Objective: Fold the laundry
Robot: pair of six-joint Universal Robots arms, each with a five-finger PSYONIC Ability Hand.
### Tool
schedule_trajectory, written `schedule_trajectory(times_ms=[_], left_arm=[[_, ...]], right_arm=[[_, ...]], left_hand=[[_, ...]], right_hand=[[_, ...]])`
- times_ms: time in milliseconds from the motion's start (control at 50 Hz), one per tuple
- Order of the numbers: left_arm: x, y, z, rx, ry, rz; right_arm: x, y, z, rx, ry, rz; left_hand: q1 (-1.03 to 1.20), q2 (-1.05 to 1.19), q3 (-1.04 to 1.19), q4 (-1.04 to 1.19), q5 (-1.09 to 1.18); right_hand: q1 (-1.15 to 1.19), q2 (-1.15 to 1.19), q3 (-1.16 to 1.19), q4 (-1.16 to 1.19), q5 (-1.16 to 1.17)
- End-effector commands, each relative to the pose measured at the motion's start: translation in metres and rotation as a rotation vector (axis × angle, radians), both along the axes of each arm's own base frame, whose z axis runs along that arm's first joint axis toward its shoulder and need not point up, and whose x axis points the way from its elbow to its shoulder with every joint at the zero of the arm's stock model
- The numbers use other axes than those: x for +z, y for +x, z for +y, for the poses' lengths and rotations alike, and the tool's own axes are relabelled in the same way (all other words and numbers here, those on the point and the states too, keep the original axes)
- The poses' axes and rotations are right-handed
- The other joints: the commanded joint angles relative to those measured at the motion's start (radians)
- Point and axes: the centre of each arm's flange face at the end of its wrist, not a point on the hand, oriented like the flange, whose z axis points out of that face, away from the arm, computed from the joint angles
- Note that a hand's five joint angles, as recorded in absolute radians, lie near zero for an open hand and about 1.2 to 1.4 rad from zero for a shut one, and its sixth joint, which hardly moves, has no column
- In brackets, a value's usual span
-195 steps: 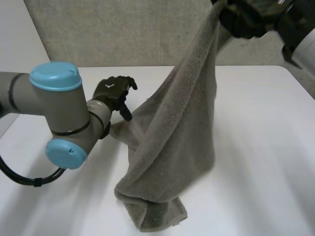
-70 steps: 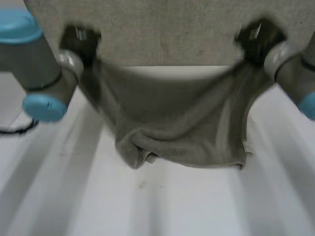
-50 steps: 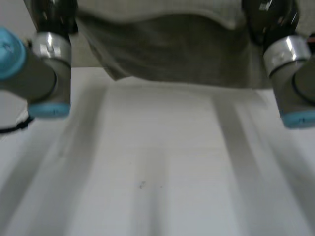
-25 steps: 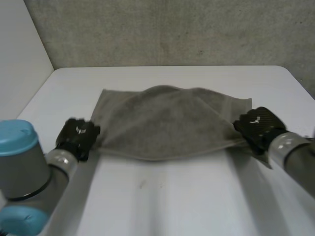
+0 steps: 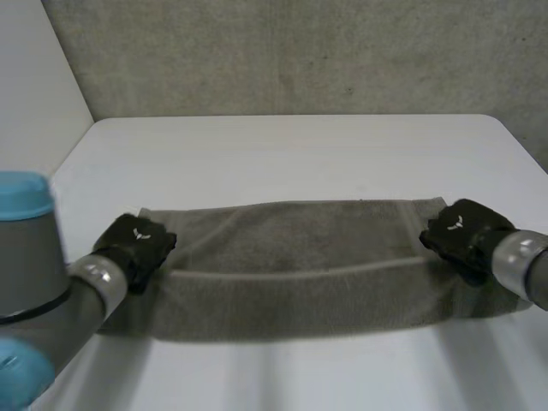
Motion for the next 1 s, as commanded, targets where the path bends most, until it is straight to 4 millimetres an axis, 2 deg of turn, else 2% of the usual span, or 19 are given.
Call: schedule_trajectory(times_ms=[20, 60, 80, 100, 120, 160, 180, 220, 380, 400, 420, 440, 460, 520, 580, 680, 800, 900, 1000], left_arm=[[-0.021, -0.022, -0.058, 0.017, -0.132, 0.057], [-0.022, -0.032, -0.083, 0.017, -0.232, 0.094], [-0.022, -0.032, -0.083, 0.017, -0.233, 0.094], [-0.023, -0.037, -0.094, 0.016, -0.277, 0.109], [-0.023, -0.037, -0.095, 0.016, -0.278, 0.109], [-0.026, -0.045, -0.117, 0.027, -0.345, 0.13], [-0.026, -0.045, -0.117, 0.027, -0.345, 0.13], [-0.029, -0.051, -0.134, 0.044, -0.382, 0.14], [-0.045, -0.058, -0.153, 0.046, -0.394, 0.146], [-0.049, -0.058, -0.152, 0.047, -0.387, 0.146], [-0.049, -0.058, -0.152, 0.047, -0.387, 0.146], [-0.051, -0.057, -0.151, 0.047, -0.377, 0.146], [-0.052, -0.056, -0.148, 0.051, -0.369, 0.143], [-0.054, -0.056, -0.144, 0.041, -0.358, 0.144], [-0.046, -0.056, -0.138, 0.034, -0.364, 0.15], [-0.006, -0.053, -0.126, 0.037, -0.418, 0.185], [0.02, -0.043, -0.102, 0.041, -0.424, 0.221], [0.037, -0.029, -0.067, 0.077, -0.366, 0.359], [0.025, -0.02, -0.045, 0.129, -0.248, 0.498]], right_arm=[[-0.028, 0.022, -0.043, -0.031, -0.16, -0.059], [-0.04, 0.029, -0.066, -0.07, -0.241, -0.101], [-0.04, 0.029, -0.066, -0.07, -0.241, -0.101], [-0.045, 0.032, -0.077, -0.088, -0.278, -0.11], [-0.046, 0.037, -0.086, -0.093, -0.322, -0.122], [-0.048, 0.043, -0.093, -0.094, -0.359, -0.131], [-0.048, 0.043, -0.093, -0.094, -0.36, -0.131], [-0.05, 0.051, -0.108, -0.094, -0.412, -0.152], [-0.062, 0.065, -0.126, -0.081, -0.453, -0.169], [-0.064, 0.065, -0.126, -0.082, -0.45, -0.169], [-0.064, 0.065, -0.126, -0.082, -0.45, -0.169], [-0.066, 0.066, -0.125, -0.08, -0.446, -0.168], [-0.067, 0.066, -0.124, -0.08, -0.441, -0.166], [-0.064, 0.065, -0.12, -0.091, -0.428, -0.178], [-0.057, 0.064, -0.117, -0.104, -0.423, -0.205], [-0.007, 0.051, -0.095, -0.163, -0.39, -0.369], [0.023, 0.035, -0.064, -0.207, -0.248, -0.436], [0.019, 0.008, -0.054, -0.275, -0.067, -0.396], [0.004, -0.011, -0.041, -0.344, 0.103, -0.356]], left_hand=[[0.21, 0.179, 0.18, 0.179, 0.186], [0.21, 0.179, 0.18, 0.179, 0.186], [0.21, 0.179, 0.18, 0.179, 0.186], [0.21, 0.179, 0.18, 0.179, 0.186], [0.21, 0.179, 0.18, 0.179, 0.186], [0.21, 0.179, 0.18, 0.179, 0.186], [0.21, 0.179, 0.18, 0.179, 0.186], [0.21, 0.179, 0.18, 0.179, 0.186], [0.21, 0.179, 0.18, 0.179, 0.186], [0.21, 0.179, 0.18, 0.179, 0.186], [0.21, 0.179, 0.18, 0.179, 0.186], [-0.269, -0.301, -0.3, -0.3, -0.293], [-1.012, -1.043, -1.042, -1.043, -1.036], [-0.926, -0.957, -0.956, -0.957, -0.95], [-1.012, -1.043, -1.042, -1.043, -1.036], [-1.012, -1.043, -1.042, -1.043, -1.036], [-1.012, -1.043, -1.042, -1.043, -1.036], [-1.012, -1.043, -1.042, -1.043, -1.036], [-1.012, -1.043, -1.042, -1.043, -1.036]], right_hand=[[0.421, 0.221, 0.208, 0.202, 0.237], [0.421, 0.221, 0.208, 0.202, 0.237], [0.421, 0.221, 0.208, 0.202, 0.237], [0.421, 0.221, 0.208, 0.202, 0.237], [0.421, 0.221, 0.208, 0.202, 0.237], [0.421, 0.221, 0.208, 0.202, 0.237], [0.421, 0.221, 0.208, 0.202, 0.237], [0.421, 0.221, 0.208, 0.202, 0.237], [0.421, 0.221, 0.208, 0.202, 0.237], [-0.072, -0.272, -0.286, -0.291, -0.256], [-0.077, -0.277, -0.29, -0.296, -0.261], [-0.801, -1.001, -1.014, -1.019, -0.985], [-0.801, -1.001, -1.014, -1.019, -0.985], [-0.801, -1.001, -1.014, -1.019, -0.985], [-0.801, -1.001, -1.014, -1.019, -0.985], [-0.801, -1.001, -1.014, -1.019, -0.985], [-0.801, -1.001, -1.014, -1.019, -0.985], [-0.801, -1.001, -1.014, -1.019, -0.985], [-0.801, -1.001, -1.014, -1.019, -0.985]])
